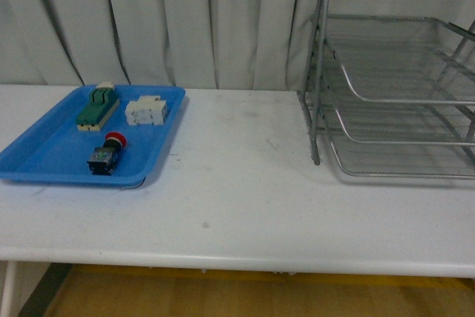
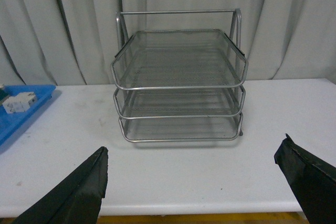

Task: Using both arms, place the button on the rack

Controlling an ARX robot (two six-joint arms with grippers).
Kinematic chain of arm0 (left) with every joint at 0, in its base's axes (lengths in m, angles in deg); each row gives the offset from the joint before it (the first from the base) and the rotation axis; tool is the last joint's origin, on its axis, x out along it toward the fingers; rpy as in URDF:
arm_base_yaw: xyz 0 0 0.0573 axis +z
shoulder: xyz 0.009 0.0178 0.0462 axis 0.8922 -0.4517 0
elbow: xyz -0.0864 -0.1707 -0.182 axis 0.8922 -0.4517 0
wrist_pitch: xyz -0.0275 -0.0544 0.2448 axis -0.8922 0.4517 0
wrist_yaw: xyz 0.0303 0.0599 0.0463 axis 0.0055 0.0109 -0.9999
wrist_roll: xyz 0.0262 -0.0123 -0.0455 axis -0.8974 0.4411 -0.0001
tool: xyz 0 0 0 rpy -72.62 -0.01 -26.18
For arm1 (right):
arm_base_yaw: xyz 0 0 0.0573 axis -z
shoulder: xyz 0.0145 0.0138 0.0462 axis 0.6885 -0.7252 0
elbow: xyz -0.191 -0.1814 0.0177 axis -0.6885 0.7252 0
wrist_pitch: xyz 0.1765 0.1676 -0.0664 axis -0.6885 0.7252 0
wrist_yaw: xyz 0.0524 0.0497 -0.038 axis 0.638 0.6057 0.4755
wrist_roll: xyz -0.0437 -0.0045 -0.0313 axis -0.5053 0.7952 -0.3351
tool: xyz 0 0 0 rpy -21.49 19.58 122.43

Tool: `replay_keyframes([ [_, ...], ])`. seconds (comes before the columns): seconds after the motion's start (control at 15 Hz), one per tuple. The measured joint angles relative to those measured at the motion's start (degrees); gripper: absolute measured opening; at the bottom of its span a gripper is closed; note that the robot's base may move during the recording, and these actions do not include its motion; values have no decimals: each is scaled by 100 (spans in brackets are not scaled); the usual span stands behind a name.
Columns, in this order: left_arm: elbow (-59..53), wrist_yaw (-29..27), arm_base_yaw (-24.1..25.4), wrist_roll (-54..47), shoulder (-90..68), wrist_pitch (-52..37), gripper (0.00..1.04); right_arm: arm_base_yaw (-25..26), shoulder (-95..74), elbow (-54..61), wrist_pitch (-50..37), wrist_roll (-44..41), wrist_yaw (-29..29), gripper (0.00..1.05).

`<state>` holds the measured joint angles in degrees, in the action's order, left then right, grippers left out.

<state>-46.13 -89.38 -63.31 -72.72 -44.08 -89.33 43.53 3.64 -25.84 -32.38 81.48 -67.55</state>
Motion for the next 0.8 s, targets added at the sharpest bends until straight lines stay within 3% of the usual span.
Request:
replay_keyframes([
  [0.13, 0, 0, 0, 2, 0, 0, 98, 74, -44, -26, 131, 109, 214, 98],
  [0.2, 0, 20, 0, 0, 0, -2, 98, 831, -946, -219, -114, 793, 1578, 98],
  [0.27, 0, 2, 0, 0, 0, 0, 98, 1547, -2184, -575, -1158, 1508, 2496, 98],
  [0.4, 0, 4, 0, 0, 0, -2, 98, 1996, -3696, -1231, -2612, 1836, 2955, 98],
  [0.53, 0, 4, 0, 0, 0, 0, 98, 2264, -5829, -2240, -4068, 1917, 2500, 98],
  [0.6, 0, 4, 0, 0, 0, 0, 98, 2288, -6935, -2865, -4430, 1849, 1906, 98],
  [0.8, 0, 4, 0, 0, 0, -2, 98, 2061, -8682, -3995, -4085, 1478, 369, 98],
])
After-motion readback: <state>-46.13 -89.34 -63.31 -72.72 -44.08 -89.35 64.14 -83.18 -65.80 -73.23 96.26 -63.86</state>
